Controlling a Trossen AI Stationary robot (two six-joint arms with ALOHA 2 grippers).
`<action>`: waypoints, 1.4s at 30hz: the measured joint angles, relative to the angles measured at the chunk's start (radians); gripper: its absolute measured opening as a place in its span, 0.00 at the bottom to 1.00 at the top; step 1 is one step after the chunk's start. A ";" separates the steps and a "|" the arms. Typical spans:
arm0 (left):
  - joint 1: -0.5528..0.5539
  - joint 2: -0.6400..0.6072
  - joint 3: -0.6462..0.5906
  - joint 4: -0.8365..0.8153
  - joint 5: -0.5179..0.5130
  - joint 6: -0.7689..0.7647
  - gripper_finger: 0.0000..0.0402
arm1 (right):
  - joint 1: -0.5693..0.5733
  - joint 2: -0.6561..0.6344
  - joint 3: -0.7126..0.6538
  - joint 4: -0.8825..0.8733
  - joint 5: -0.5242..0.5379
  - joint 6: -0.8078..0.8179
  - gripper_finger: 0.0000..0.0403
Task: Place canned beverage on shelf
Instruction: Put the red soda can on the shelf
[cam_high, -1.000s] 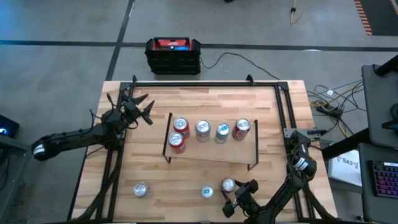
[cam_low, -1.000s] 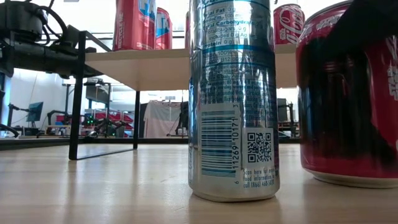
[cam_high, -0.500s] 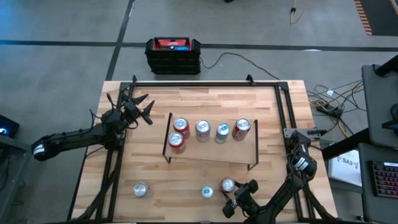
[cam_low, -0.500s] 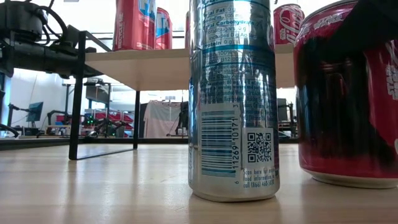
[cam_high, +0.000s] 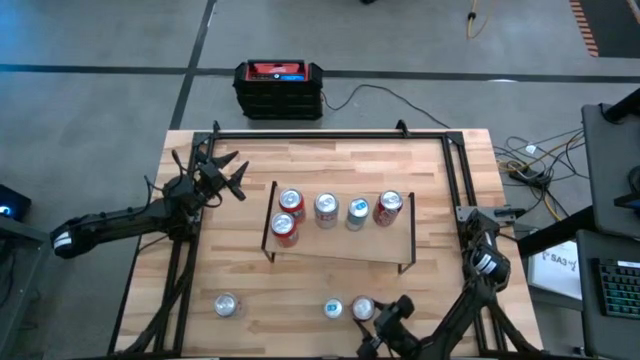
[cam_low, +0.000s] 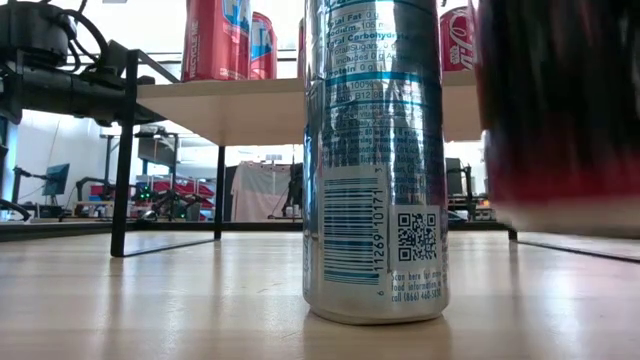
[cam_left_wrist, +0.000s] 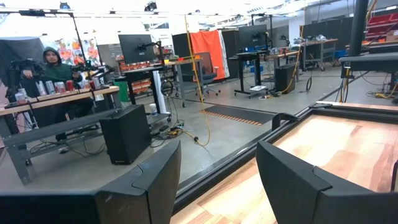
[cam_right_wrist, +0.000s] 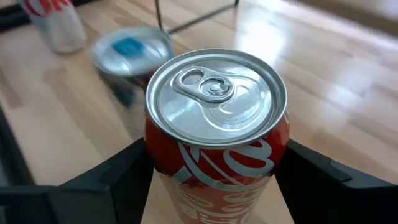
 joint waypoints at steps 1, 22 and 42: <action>0.000 0.000 0.000 0.000 0.000 0.000 0.49 | 0.001 0.000 0.025 -0.012 0.002 -0.020 0.68; 0.000 0.000 0.000 0.000 0.000 0.000 0.49 | 0.007 -0.050 0.356 -0.240 0.118 -0.203 0.68; 0.000 0.000 0.000 0.000 0.000 0.000 0.49 | -0.055 -0.118 0.352 -0.239 0.165 -0.298 0.68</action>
